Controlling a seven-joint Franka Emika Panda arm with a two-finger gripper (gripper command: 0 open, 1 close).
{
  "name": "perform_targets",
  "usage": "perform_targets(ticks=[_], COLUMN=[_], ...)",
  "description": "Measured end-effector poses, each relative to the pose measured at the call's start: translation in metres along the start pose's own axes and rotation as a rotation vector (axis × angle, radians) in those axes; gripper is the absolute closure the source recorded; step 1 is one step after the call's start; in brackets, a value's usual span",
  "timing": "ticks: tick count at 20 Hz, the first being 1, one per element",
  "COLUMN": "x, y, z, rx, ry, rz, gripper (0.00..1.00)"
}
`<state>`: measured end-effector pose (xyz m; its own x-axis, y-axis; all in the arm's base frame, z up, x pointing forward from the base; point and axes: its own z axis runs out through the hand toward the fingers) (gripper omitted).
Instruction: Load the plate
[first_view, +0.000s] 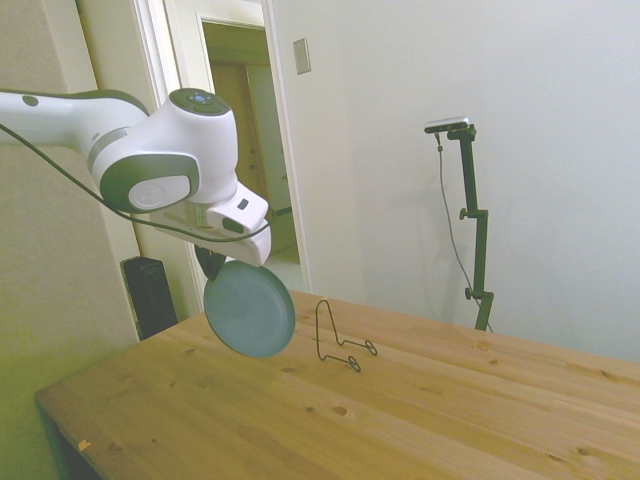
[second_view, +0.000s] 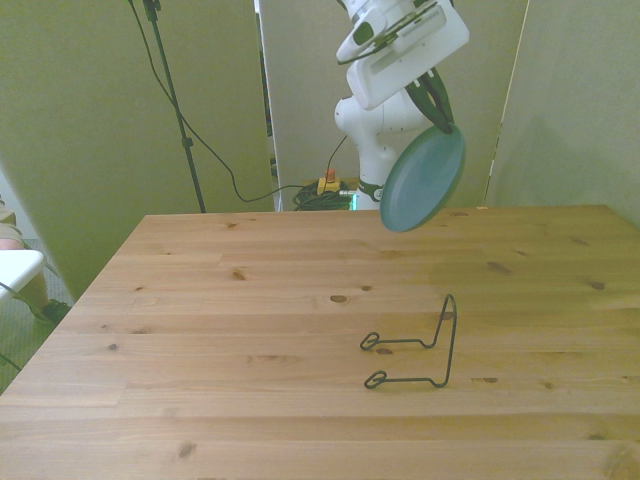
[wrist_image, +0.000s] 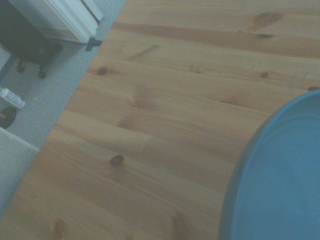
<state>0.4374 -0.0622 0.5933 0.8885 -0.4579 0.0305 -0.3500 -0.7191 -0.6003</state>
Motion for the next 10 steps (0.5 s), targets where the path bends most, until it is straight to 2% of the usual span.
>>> perform_targets(ticks=[3, 8, 10], x=[0.015, 0.041, 0.058], y=[0.004, 0.016, 0.014], z=[-0.007, -0.029, -0.027], rx=[0.011, 0.059, 0.049], ry=[0.014, -0.047, -0.047], rz=[0.011, -0.006, -0.001], gripper=[1.00, 1.00, 1.00])
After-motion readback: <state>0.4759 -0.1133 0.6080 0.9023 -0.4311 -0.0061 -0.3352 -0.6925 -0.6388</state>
